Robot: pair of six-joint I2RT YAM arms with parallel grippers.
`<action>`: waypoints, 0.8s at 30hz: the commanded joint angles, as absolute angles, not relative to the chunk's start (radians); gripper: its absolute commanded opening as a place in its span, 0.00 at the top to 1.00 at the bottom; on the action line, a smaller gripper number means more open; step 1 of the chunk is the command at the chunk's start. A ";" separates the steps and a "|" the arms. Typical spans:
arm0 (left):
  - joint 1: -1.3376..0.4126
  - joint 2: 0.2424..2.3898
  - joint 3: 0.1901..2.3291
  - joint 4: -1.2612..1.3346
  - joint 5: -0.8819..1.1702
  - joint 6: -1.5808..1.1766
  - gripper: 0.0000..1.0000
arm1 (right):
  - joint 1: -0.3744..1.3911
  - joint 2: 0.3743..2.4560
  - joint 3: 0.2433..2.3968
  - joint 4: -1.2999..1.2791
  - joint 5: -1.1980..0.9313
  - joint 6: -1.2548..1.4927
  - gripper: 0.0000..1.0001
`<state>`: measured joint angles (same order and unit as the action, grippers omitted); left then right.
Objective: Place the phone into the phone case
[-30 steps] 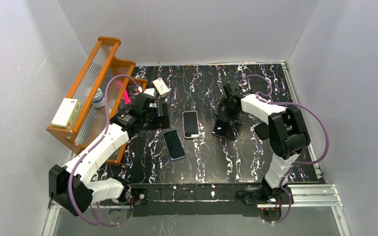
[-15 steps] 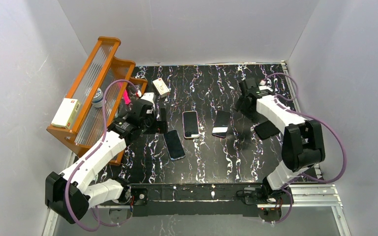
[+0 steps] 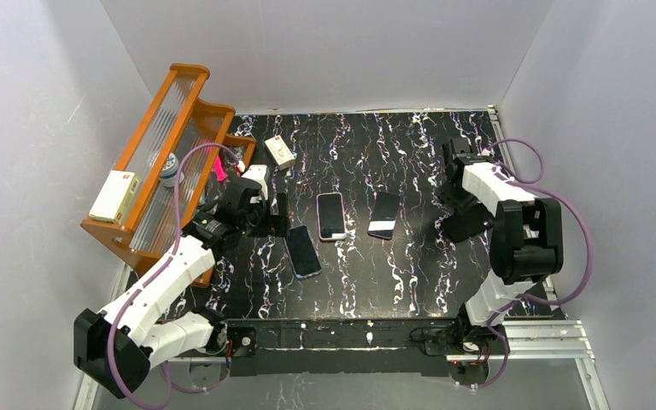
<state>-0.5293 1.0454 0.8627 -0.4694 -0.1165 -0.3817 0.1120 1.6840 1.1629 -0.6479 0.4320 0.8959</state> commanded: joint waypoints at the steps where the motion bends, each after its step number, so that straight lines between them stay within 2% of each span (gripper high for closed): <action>1: -0.526 1.014 0.854 -0.466 -0.111 -0.374 0.02 | 0.093 1.740 1.169 -0.648 0.427 0.935 0.47; 16: -0.526 1.008 0.854 -0.468 -0.134 -0.371 0.02 | 0.057 1.759 1.079 -0.561 0.360 0.957 0.62; 19: -0.526 1.006 0.854 -0.468 -0.141 -0.371 0.02 | 0.057 1.753 1.070 -0.557 0.359 0.946 0.71; 24: -0.526 1.010 0.857 -0.468 -0.142 -0.368 0.02 | 0.057 1.704 1.041 -0.529 0.329 0.885 0.99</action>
<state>-0.5293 1.0317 0.8593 -0.4679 -0.1200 -0.3805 0.0597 1.7447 1.0832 -0.5678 0.3740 0.9207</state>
